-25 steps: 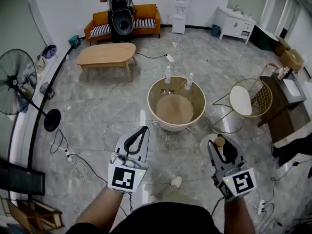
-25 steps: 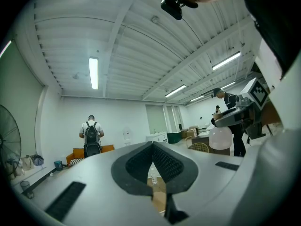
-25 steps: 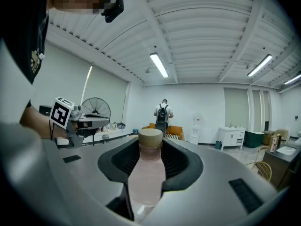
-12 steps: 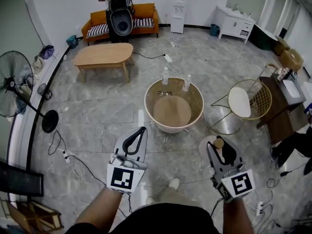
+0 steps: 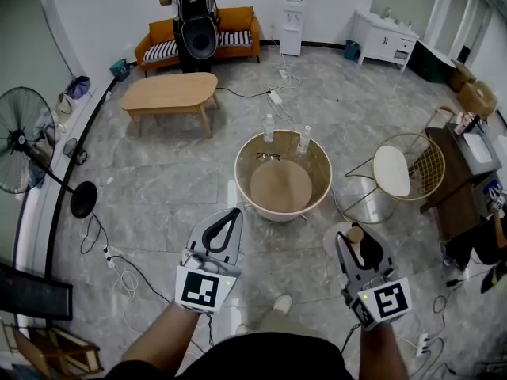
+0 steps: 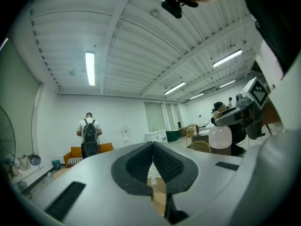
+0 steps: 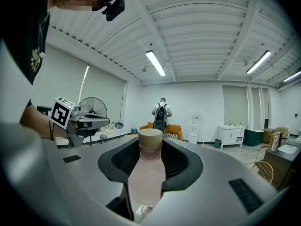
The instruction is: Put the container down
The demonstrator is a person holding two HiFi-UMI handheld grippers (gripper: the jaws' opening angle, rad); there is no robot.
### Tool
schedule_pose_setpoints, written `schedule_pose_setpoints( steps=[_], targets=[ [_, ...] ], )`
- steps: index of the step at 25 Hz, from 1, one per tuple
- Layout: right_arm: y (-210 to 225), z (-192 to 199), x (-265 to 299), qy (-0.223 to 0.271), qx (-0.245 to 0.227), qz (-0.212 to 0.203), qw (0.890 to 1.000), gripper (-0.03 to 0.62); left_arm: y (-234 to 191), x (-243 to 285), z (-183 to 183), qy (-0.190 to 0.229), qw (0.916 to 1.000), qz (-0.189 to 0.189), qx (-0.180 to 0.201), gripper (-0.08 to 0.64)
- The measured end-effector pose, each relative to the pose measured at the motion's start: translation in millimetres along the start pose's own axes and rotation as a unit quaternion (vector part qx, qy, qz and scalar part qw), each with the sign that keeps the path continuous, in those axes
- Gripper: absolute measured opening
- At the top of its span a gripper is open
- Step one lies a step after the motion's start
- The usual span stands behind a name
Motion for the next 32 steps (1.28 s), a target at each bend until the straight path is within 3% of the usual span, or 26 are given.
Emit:
schedule_pose_setpoints(
  steps=[6, 10, 14, 32],
  targets=[
    [26, -11, 4, 0.004, -0.003, -0.006, 1.0, 0.152, 1, 26, -12, -0.001, 0.9999, -0.008, -0.01, 0.015],
    [43, -6, -1, -0.02, 0.0, -0.019, 1.0, 0.152, 4, 39, -14, -0.011, 0.9996, -0.02, -0.017, 0.015],
    [61, -16, 4, -0.006, -0.005, -0.025, 1.0, 0.152, 9, 51, -20, -0.004, 0.9991, -0.034, -0.025, 0.015],
    [89, -25, 45, -0.021, -0.002, -0.039, 0.999, 0.152, -11, 88, -18, 0.001, 0.999, -0.044, -0.007, 0.015]
  ],
)
Point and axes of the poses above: the fingertips, and each gripper's own axes: x forward along the fingers, y to its right, z out of its underside, the point moved 3 cm from there along -x, backward along the fingers, and after that the axes turned 13 degrees about x, right-handed, at the moved point
